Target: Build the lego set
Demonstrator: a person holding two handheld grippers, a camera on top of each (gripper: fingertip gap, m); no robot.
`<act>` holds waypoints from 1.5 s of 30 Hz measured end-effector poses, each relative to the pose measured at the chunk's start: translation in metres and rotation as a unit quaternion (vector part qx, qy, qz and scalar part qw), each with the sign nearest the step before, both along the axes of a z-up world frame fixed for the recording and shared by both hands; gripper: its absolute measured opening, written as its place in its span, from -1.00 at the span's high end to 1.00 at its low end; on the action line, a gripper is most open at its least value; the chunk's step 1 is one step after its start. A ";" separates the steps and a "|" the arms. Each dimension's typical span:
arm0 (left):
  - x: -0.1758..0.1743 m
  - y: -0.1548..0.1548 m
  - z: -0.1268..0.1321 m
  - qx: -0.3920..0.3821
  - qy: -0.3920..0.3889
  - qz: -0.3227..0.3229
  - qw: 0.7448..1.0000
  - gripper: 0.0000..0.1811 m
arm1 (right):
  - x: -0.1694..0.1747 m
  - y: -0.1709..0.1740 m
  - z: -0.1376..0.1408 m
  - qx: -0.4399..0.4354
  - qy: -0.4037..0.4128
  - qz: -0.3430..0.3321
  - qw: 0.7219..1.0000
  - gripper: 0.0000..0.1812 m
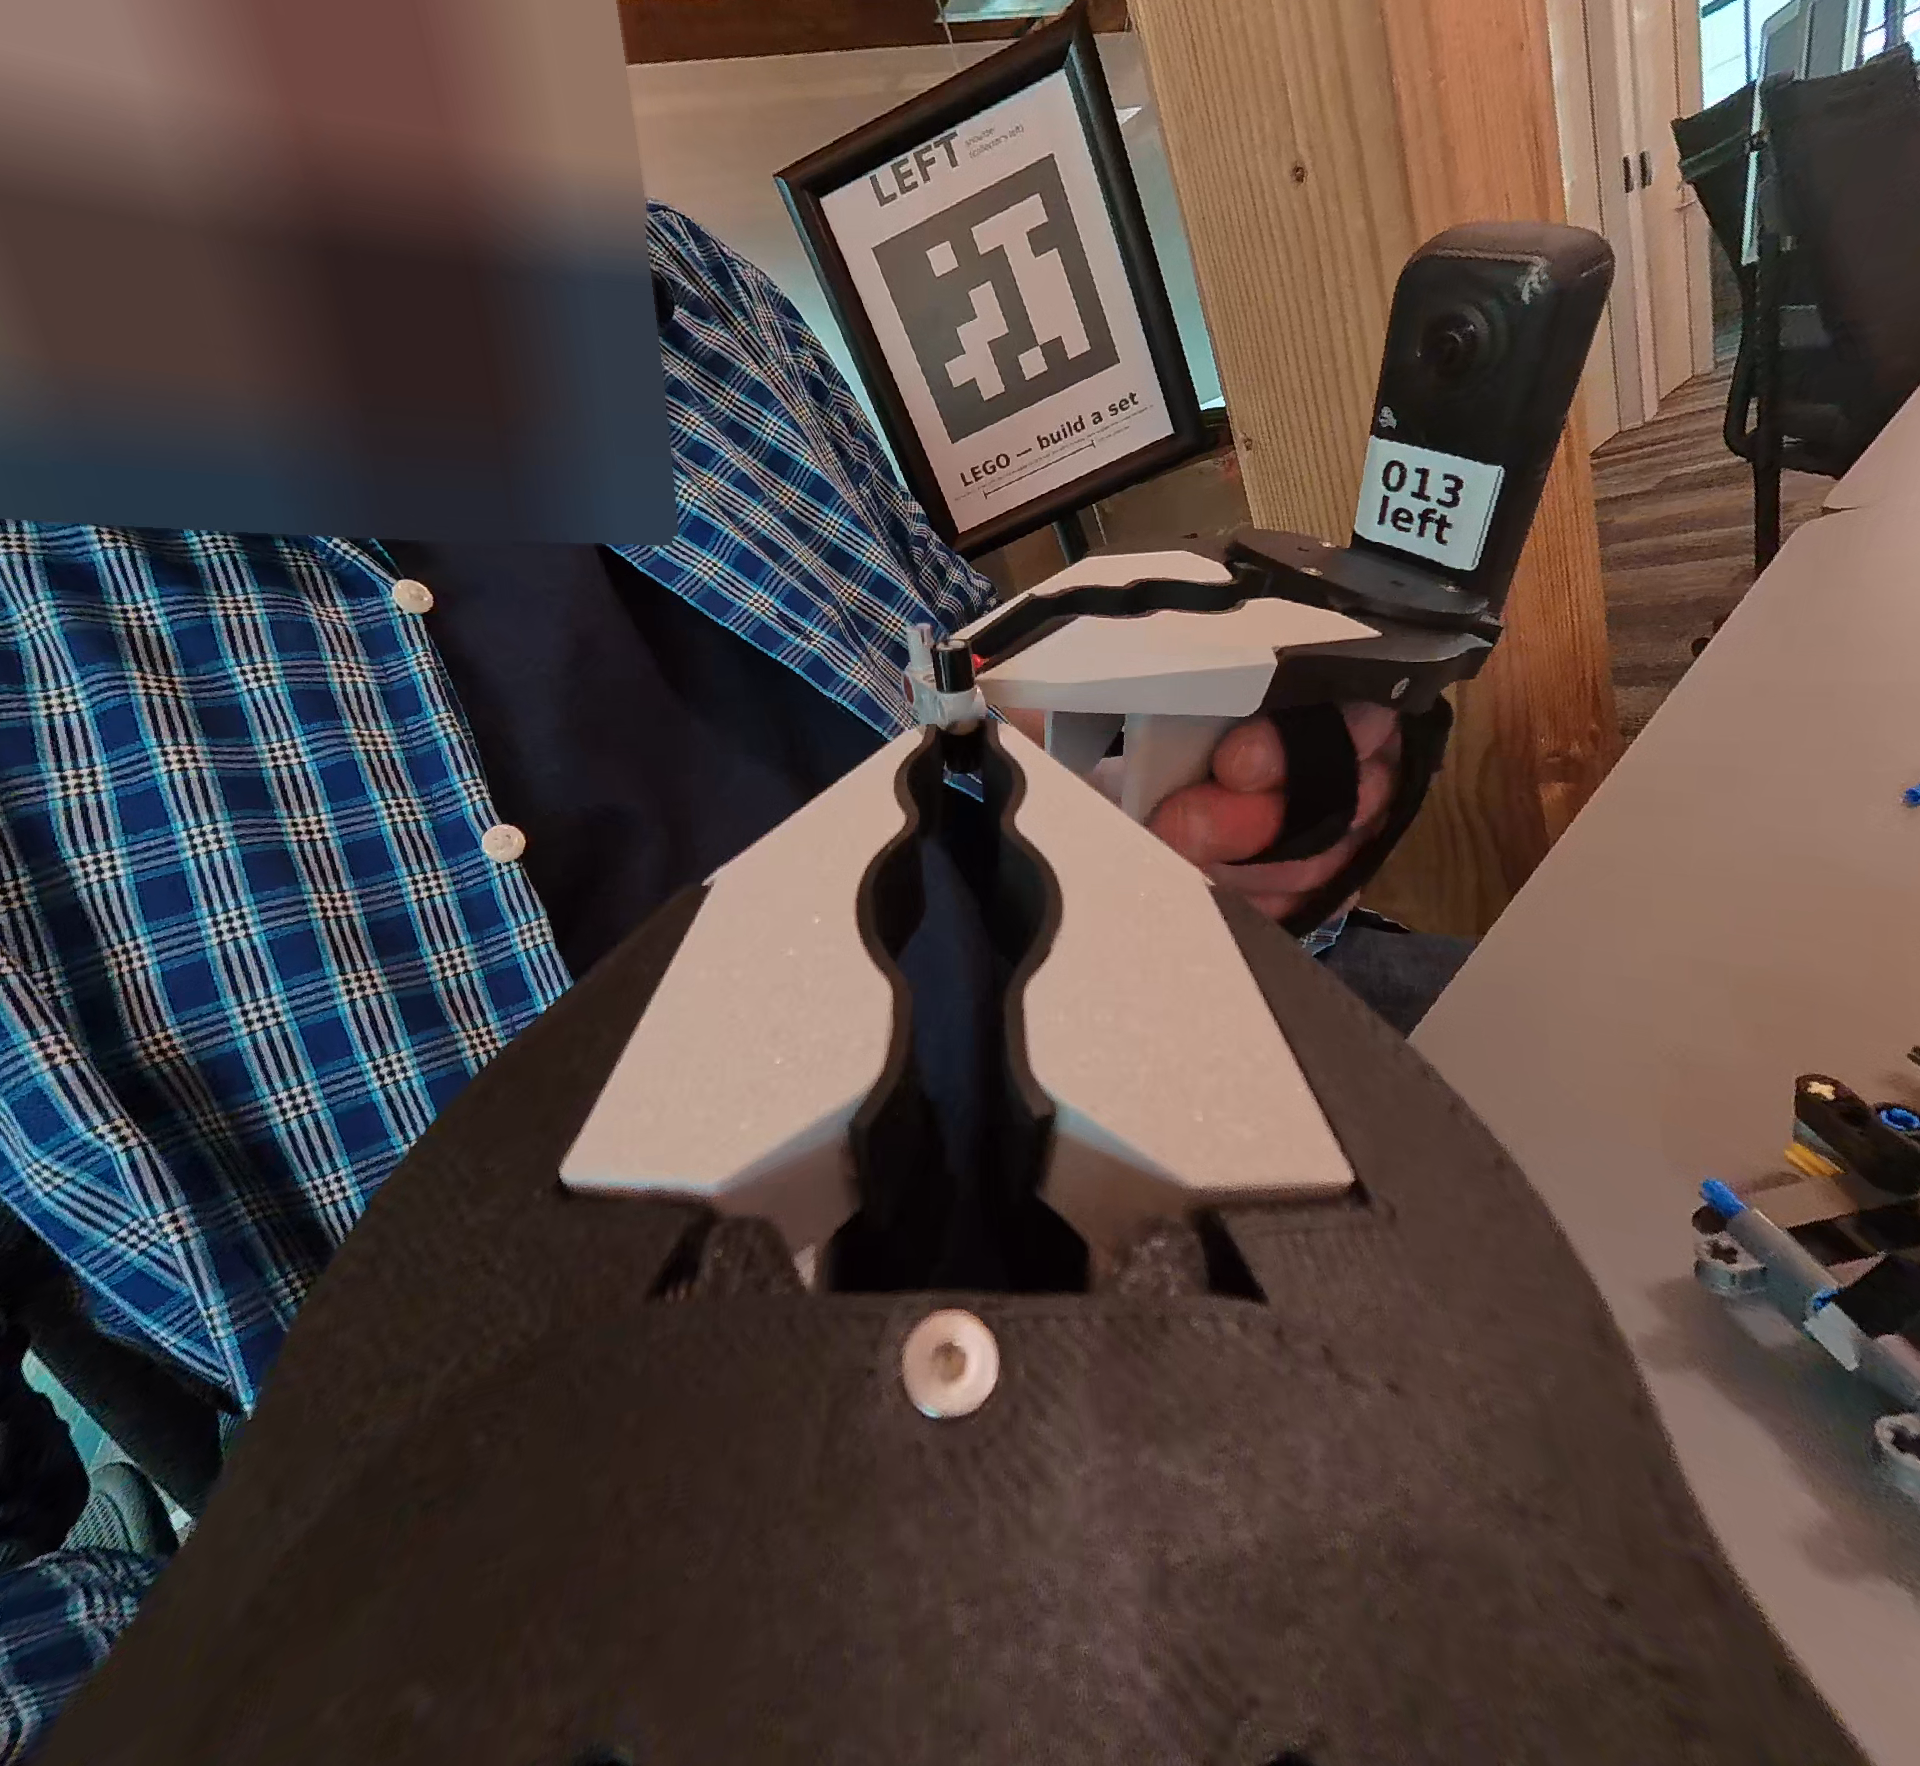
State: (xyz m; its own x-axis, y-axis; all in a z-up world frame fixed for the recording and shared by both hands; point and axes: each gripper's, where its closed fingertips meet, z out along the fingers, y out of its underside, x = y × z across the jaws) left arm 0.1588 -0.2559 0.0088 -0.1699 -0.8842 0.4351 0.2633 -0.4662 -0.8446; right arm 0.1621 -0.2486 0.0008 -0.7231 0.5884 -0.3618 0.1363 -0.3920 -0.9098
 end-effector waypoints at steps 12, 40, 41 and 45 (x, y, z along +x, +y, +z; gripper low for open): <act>-0.020 0.014 0.011 -0.027 -0.050 0.027 0.998 0.93 | -0.008 0.024 0.006 -0.027 -0.004 -0.065 0.998 0.86; -0.037 0.042 -0.010 0.045 0.077 0.190 0.978 0.94 | -0.048 0.022 -0.028 0.008 -0.139 -0.103 0.985 0.74; -0.037 0.042 -0.011 0.049 0.081 0.194 0.976 0.94 | -0.048 0.022 -0.026 0.003 -0.136 -0.098 0.986 0.71; -0.038 0.043 -0.013 0.053 0.093 0.202 0.974 0.94 | -0.049 0.024 -0.026 -0.006 -0.139 -0.096 0.986 0.70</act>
